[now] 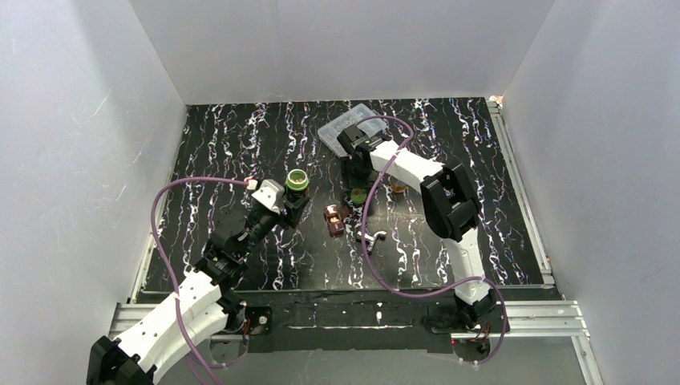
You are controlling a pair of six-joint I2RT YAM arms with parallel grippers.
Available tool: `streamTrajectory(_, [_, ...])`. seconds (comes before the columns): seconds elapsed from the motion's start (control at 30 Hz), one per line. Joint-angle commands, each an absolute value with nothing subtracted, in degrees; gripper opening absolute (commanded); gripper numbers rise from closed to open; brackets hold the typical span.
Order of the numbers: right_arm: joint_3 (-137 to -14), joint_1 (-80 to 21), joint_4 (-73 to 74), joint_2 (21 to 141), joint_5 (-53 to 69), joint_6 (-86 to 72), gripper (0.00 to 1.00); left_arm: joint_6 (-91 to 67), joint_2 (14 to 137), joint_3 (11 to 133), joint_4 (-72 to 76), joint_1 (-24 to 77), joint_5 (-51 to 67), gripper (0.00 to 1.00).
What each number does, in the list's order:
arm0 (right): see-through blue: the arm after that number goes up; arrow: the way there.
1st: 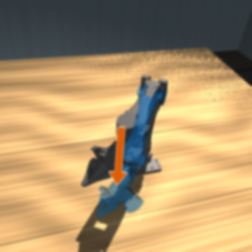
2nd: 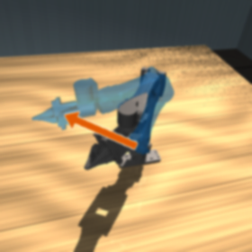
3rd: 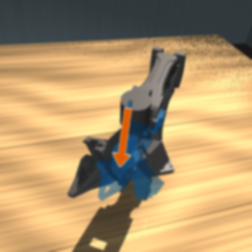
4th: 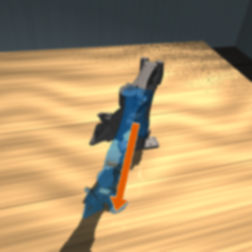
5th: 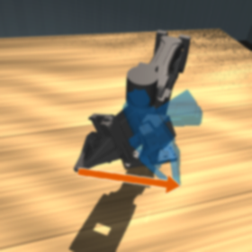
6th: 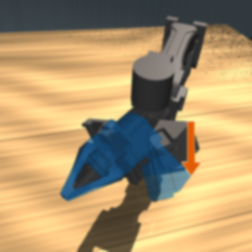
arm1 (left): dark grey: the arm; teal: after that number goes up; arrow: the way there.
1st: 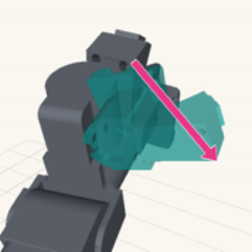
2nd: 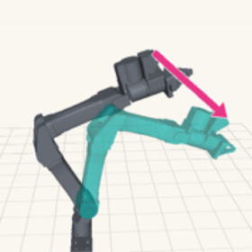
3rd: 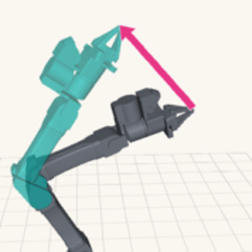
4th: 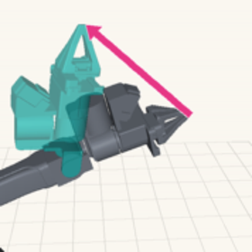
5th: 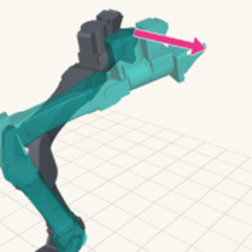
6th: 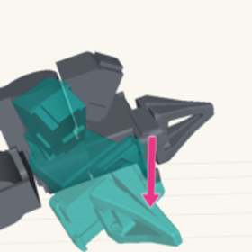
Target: Sort the pills into containers
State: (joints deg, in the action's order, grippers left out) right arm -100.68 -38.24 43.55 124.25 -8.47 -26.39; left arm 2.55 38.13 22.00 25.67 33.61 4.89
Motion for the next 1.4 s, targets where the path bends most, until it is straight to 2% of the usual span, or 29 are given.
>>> streamTrajectory(0.0, [-102.5,-39.0,44.6,125.2,-9.5,-26.2,0.67,2.6,37.4,22.1,27.9,33.9,4.8,0.0])
streamTrajectory(0.23, [-101.9,-39.2,45.3,126.0,-10.0,-26.5,0.71,2.4,37.6,22.1,28.0,33.9,4.9,0.0])
streamTrajectory(0.33, [-101.6,-39.3,45.2,125.9,-10.3,-26.6,0.65,2.4,37.6,22.2,28.0,33.9,5.0,0.0])
streamTrajectory(0.5, [-102.3,-39.2,46.0,126.8,-10.7,-26.5,0.62,2.2,37.7,22.4,27.9,33.9,5.1,0.0])
streamTrajectory(0.57, [-102.0,-39.3,45.7,126.4,-10.8,-26.6,0.58,2.2,37.7,22.5,27.6,33.9,5.0,0.0])
streamTrajectory(0.8, [-104.6,-39.3,47.6,121.5,-10.5,-26.6,0.3,1.9,38.3,22.9,27.9,33.9,6.2,0.0])
streamTrajectory(0.87, [-107.5,-39.3,49.3,118.9,-9.9,-26.6,0.26,1.7,39.1,23.4,28.6,33.9,7.4,0.0])
streamTrajectory(1.13, [-113.8,-39.3,54.5,106.1,-3.2,-25.9,0.26,-4.5,42.3,25.3,42.2,33.9,12.1,0.0])
streamTrajectory(1.37, [-108.9,-39.4,53.3,93.3,8.5,-26.5,0.26,-4.1,46.5,26.8,40.6,33.9,19.7,0.0])
